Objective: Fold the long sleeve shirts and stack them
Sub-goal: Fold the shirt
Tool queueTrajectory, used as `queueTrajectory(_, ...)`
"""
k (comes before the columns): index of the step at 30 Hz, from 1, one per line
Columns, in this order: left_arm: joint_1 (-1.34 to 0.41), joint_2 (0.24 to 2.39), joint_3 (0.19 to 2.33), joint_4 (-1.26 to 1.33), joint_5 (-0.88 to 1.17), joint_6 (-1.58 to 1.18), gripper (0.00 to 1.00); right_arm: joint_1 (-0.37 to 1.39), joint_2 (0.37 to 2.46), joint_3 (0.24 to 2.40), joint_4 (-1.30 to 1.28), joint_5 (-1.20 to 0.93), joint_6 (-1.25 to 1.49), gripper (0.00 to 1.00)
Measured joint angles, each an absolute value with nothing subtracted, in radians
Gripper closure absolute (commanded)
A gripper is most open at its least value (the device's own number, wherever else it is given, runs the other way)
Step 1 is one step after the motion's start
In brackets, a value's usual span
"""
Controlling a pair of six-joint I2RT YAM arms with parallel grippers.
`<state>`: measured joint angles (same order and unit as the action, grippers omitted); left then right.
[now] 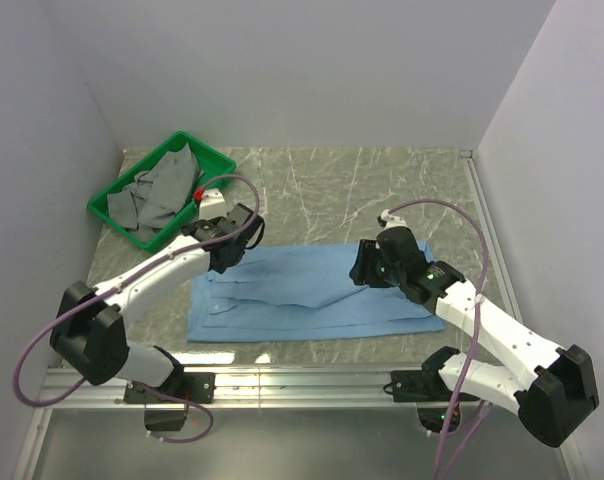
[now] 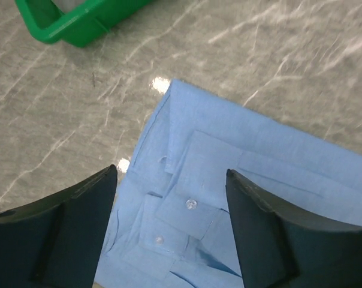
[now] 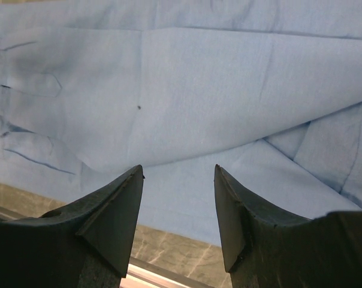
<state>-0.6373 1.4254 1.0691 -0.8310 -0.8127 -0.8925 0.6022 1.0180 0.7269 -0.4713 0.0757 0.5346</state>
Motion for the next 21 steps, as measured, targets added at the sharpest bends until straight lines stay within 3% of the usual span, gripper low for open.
queueTrajectory(3, -0.626, 1.366, 1.069, -0.805, -0.780, -0.868, 0.16, 0.558, 1.019, 0.726, -0.447, 0.011, 0.539, 0.42)
queueTrajectory(7, -0.625, 1.271, 1.063, -0.709, -0.628, -0.823, 0.20, 0.514, 1.026, 0.711, -0.366, -0.109, 0.560, 0.42)
queueTrajectory(13, -0.669, 1.229, 1.018, -0.507, -0.322, -0.782, 0.31, 0.489, 1.134, 0.696, -0.183, -0.302, 0.620, 0.44)
queueTrajectory(21, -0.838, 1.437, 1.018, -0.304, -0.016, -0.680, 0.57, 0.407, 1.332, 0.627, 0.049, -0.479, 0.728, 0.46)
